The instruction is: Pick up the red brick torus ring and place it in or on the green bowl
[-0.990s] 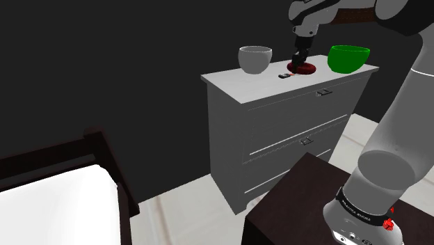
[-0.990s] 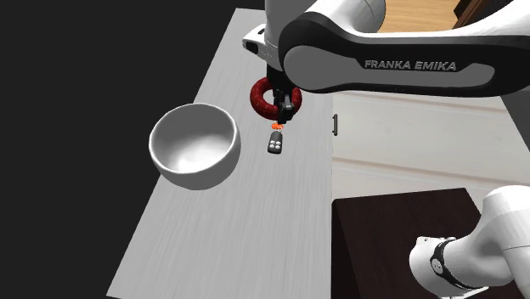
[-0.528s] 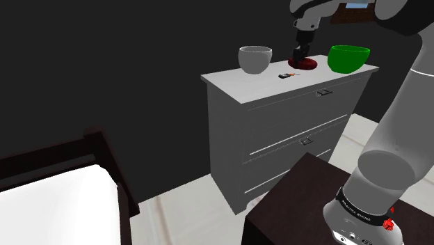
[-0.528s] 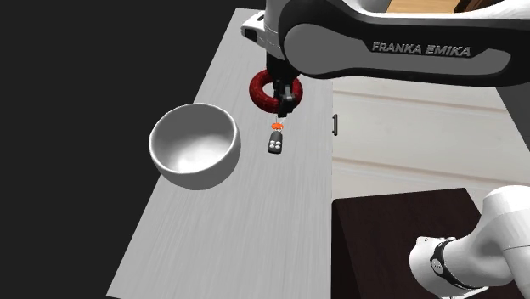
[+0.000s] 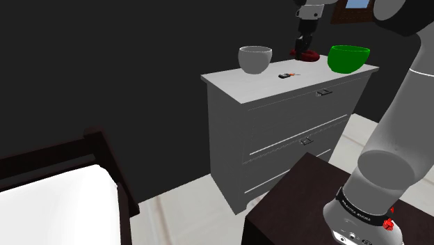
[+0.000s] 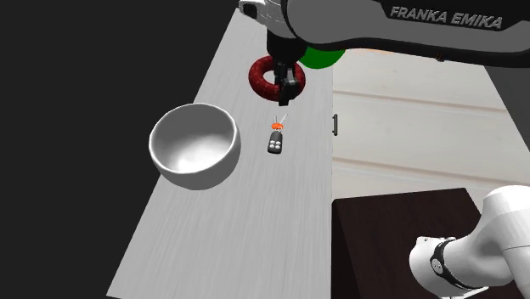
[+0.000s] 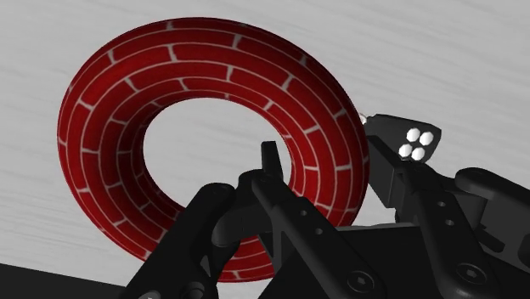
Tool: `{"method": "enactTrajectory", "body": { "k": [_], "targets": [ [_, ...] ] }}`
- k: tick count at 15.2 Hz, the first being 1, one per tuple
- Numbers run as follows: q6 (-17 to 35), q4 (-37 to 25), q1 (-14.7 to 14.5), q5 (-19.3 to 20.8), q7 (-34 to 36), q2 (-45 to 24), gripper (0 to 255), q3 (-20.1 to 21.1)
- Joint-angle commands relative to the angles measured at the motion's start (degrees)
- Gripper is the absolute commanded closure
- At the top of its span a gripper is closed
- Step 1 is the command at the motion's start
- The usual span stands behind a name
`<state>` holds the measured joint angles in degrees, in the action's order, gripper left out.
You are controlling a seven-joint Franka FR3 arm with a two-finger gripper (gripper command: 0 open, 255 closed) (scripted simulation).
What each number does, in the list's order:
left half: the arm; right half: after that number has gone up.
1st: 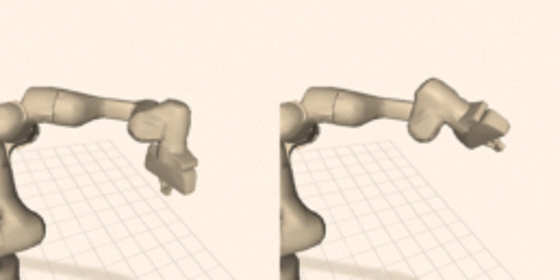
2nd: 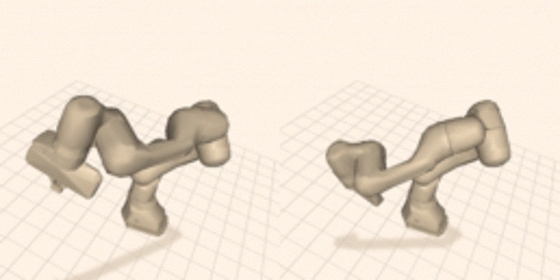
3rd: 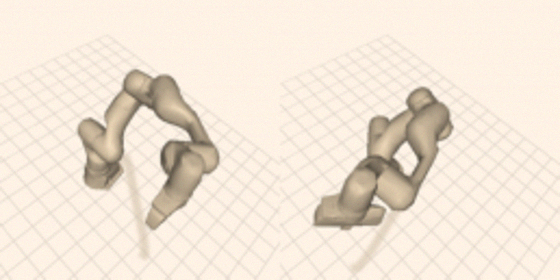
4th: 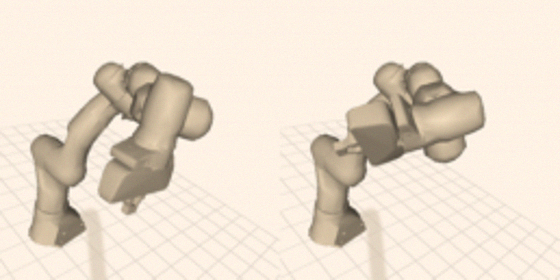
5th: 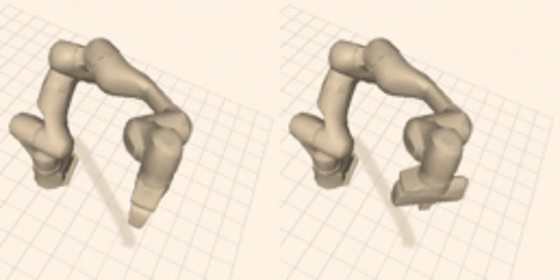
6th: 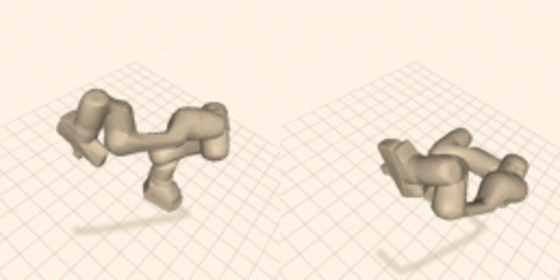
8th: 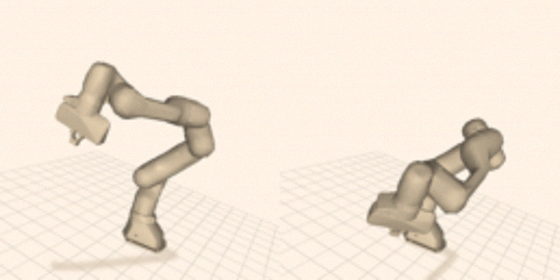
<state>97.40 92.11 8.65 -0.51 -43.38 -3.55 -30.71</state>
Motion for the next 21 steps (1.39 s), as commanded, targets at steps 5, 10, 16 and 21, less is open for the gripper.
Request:
{"method": "enactTrajectory", "body": {
  "k": [5,10,16,21],
  "targets": [
    [-5.19,-6.24,0.36,-0.64,-0.50,-1.19,255,-0.21],
    [-9.57,-11.99,0.91,-1.50,-1.09,-2.77,255,-0.48],
    [-15.31,-20.11,2.06,-3.07,-2.02,-5.54,255,-0.91],
    [-20.76,-28.46,3.76,-5.06,-3.00,-8.85,255,-1.35]
  ]
}}
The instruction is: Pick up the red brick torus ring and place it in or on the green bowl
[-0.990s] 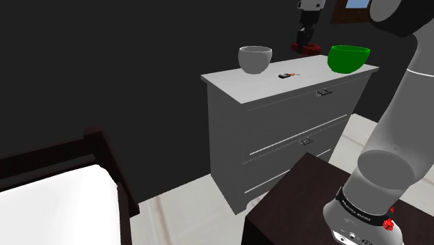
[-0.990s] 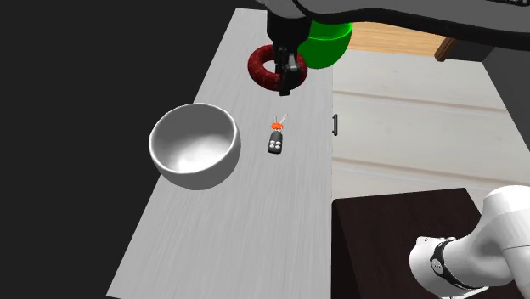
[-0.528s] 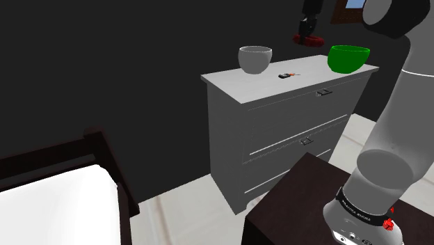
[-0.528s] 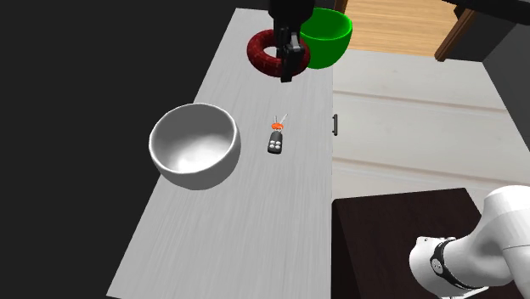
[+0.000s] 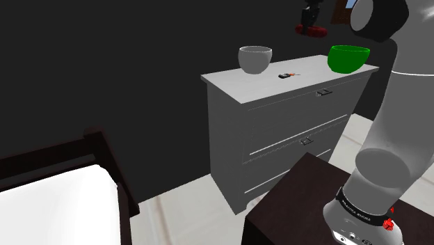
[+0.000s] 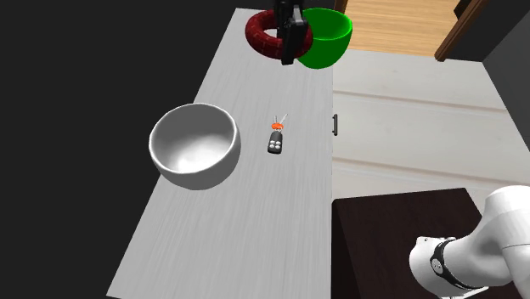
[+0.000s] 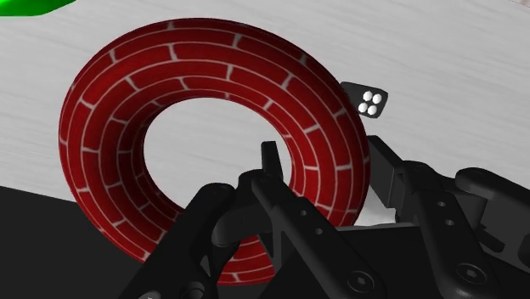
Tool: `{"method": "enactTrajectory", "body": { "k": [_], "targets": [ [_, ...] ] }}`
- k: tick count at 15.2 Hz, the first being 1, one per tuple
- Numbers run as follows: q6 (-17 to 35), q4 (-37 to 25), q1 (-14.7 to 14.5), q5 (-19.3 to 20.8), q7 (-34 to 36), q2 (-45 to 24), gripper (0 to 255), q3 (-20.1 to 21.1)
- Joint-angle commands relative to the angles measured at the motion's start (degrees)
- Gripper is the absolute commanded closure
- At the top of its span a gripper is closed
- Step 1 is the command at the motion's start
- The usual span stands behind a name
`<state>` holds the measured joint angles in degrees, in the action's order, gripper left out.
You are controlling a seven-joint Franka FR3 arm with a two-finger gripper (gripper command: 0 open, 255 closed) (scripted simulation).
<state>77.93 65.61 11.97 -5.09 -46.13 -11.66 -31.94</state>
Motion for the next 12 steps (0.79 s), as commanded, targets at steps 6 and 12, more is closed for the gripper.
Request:
{"method": "enactTrajectory", "body": {
  "k": [6,12],
  "targets": [
    [-2.94,-5.06,6.19,-2.36,-7.46,-2.58,255,-2.53],
    [-5.31,-11.20,14.95,-6.27,-16.32,-7.17,255,-4.97]
  ]
}}
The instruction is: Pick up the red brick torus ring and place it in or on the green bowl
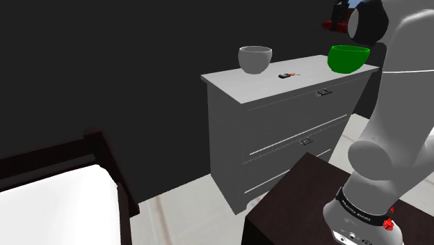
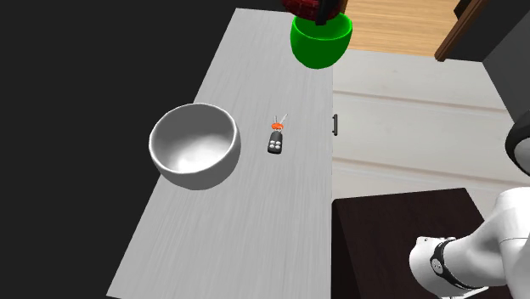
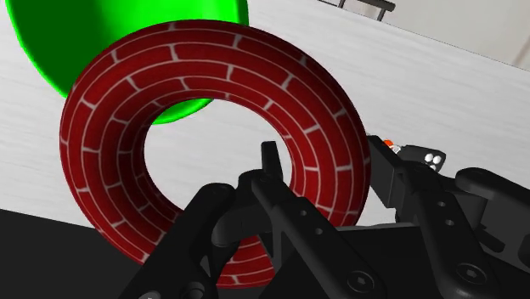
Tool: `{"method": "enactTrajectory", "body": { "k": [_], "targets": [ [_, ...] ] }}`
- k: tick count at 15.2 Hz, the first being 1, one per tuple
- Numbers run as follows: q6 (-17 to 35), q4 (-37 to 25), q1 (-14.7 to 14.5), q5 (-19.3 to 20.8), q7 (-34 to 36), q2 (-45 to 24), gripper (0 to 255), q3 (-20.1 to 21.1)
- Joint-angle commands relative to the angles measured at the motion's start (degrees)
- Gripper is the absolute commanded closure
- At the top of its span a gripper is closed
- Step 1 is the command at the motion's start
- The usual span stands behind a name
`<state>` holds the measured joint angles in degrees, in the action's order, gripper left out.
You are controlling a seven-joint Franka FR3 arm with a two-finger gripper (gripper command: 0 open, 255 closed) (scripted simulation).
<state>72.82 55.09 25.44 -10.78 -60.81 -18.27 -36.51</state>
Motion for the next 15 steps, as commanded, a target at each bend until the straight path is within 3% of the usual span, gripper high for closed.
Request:
{"method": "enactTrajectory", "body": {
  "k": [1,4,7,10,15],
  "targets": [
    [-0.87,-2.36,3.34,-1.51,-3.10,-1.74,255,-0.66],
    [-3.73,-9.37,10.02,-5.01,-7.24,-6.33,255,-1.06],
    [-8.80,-21.39,18.97,-9.67,-9.77,-13.08,255,0.07],
    [-1.43,-7.41,12.25,-5.56,-10.43,-6.95,255,-1.80],
    [5.85,4.58,7.40,-2.07,-10.10,-2.03,255,-2.43]
  ]
}}
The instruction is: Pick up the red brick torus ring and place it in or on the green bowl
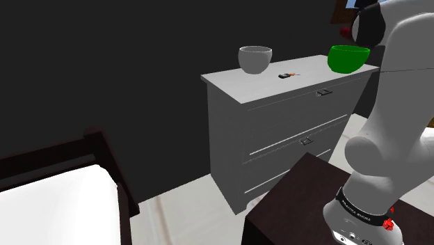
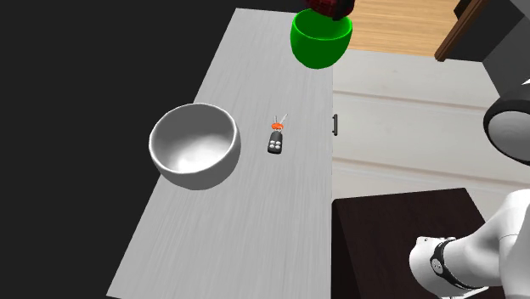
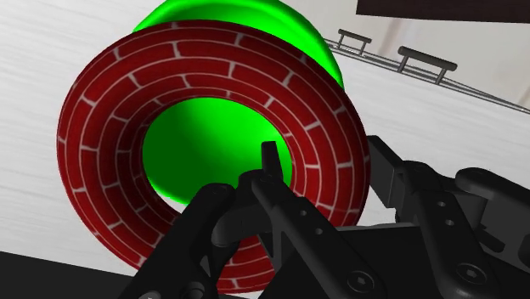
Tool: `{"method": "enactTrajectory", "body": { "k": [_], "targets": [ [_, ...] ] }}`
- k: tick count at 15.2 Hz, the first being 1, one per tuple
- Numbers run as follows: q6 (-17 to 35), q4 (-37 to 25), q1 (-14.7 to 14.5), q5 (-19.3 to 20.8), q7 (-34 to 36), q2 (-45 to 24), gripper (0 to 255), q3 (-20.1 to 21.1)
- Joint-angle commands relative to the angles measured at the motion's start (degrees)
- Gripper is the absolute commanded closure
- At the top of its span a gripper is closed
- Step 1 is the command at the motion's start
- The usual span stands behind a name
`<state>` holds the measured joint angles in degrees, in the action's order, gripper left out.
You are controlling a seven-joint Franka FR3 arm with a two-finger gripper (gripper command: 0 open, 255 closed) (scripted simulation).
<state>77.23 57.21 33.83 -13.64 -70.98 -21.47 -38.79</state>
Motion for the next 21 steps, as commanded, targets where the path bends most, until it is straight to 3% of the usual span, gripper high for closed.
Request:
{"method": "enactTrajectory", "body": {
  "k": [1,6,14,15,20,21],
  "targets": [
    [2.66,4.33,-1.66,1.29,0.17,1.90,255,-0.20],
    [8.63,13.02,-4.35,3.45,0.76,5.03,255,-0.27],
    [8.63,13.02,-4.33,3.45,0.76,5.03,255,-0.25],
    [8.63,13.02,-4.33,3.45,0.76,5.03,0,-0.25],
    [8.63,13.01,-4.33,3.45,0.76,5.02,0,-0.25],
    [6.09,9.53,-3.40,2.68,0.54,3.91,0,-0.29]
  ]
}}
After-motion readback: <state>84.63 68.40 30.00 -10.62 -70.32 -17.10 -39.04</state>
